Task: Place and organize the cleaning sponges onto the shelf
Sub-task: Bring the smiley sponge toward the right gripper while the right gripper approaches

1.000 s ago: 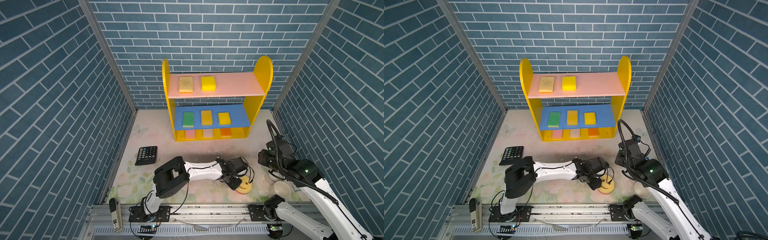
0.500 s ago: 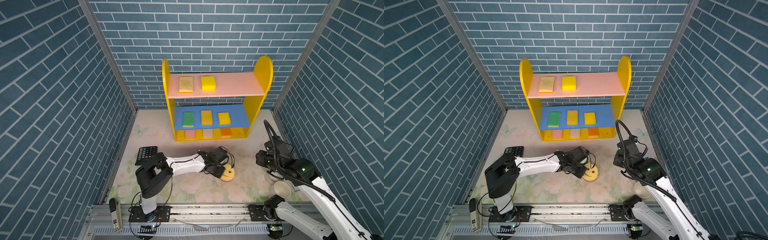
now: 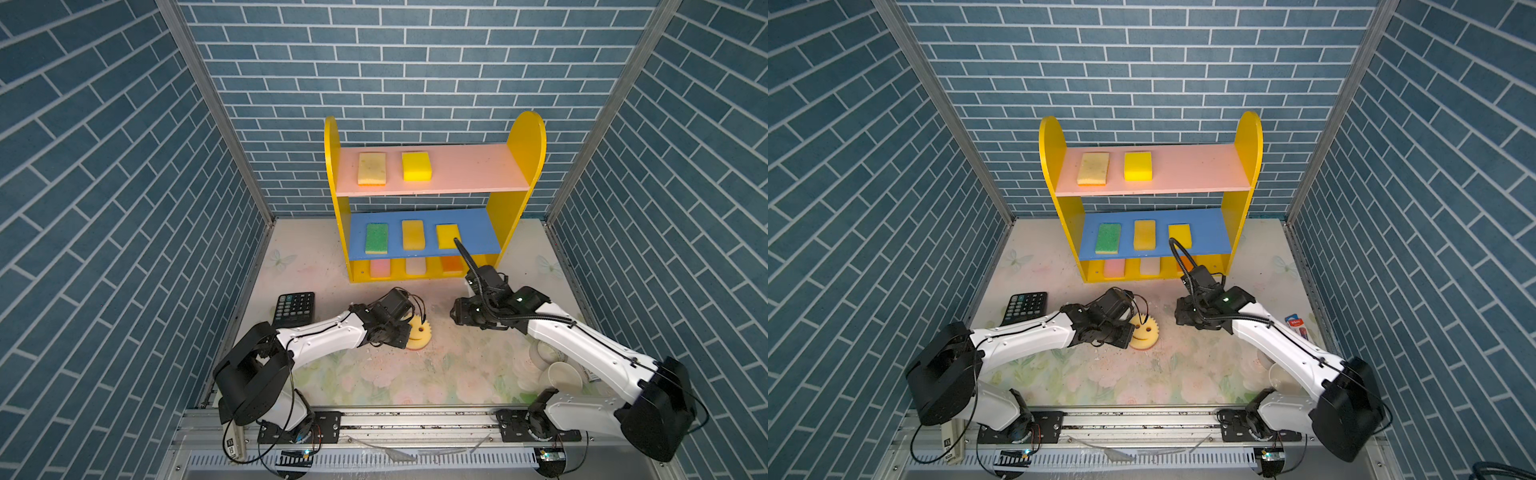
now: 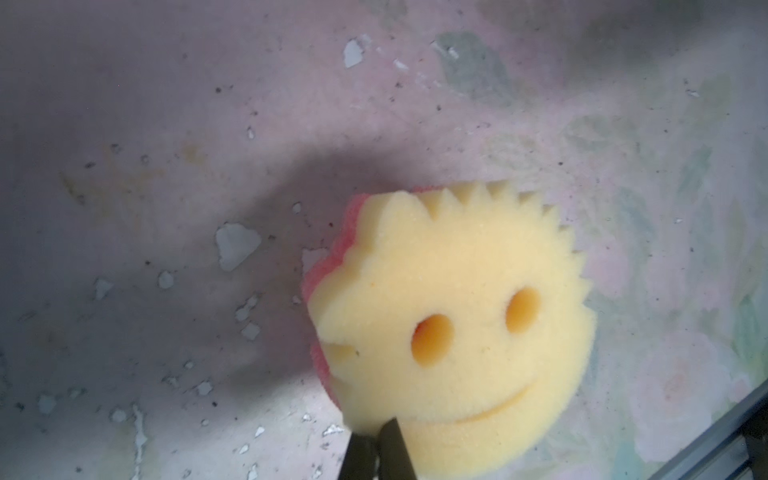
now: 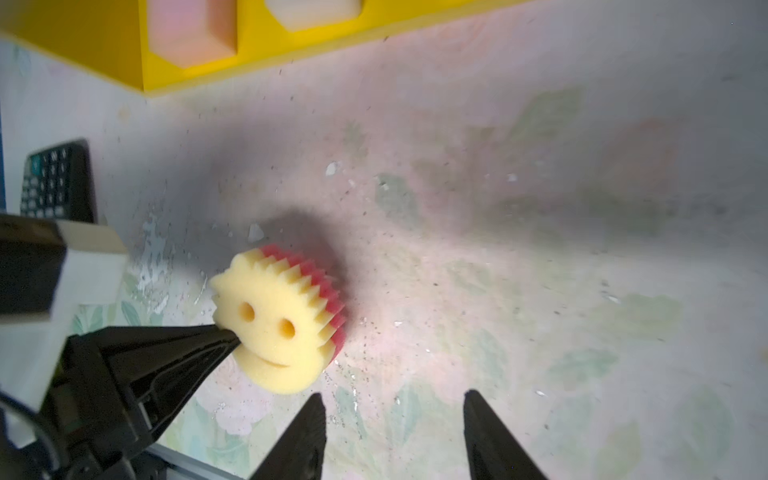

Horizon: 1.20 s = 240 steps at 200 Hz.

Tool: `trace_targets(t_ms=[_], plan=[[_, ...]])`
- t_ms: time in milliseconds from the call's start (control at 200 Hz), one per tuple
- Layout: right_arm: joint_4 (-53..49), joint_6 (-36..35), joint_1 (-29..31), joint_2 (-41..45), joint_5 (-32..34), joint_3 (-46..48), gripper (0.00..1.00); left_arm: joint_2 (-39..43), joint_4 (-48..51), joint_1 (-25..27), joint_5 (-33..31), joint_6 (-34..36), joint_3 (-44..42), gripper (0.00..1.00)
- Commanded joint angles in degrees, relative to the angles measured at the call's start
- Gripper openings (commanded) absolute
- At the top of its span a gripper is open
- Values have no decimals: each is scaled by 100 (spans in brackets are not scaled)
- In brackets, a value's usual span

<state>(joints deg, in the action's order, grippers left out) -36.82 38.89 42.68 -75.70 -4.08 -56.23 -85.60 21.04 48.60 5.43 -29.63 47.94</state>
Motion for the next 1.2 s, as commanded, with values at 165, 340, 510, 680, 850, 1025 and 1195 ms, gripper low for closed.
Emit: trace_targets(t_ms=[165,340,510,680,850,1025,1195], plan=[[878,-436,621,-1784,-990,-646,56,523,-55,-312,-46,-379,-777,0],[1152,-418,638,-2506,-1453,-1111,57,797,-144,-462,-25,-504,-1203,0],[1128,-526,637,-2626,-1500,-1336,57,965,-94,-577,-20,-478,-1330,0],[1232,-595,645,-2653,-1494,-1360,58,1165,-25,-754,14,-464,-1384,0],[1739,-259,639,-3172,-1874,-1307,49,1333,-138,-843,20,-577,-1529,2],[1857,-260,630,-3434,-2045,-1467,18,1589,-204,-900,46,-720,-1721,3],[839,-973,625,-3375,-1775,-2173,0,1939,111,-1090,104,-539,-1565,16]])
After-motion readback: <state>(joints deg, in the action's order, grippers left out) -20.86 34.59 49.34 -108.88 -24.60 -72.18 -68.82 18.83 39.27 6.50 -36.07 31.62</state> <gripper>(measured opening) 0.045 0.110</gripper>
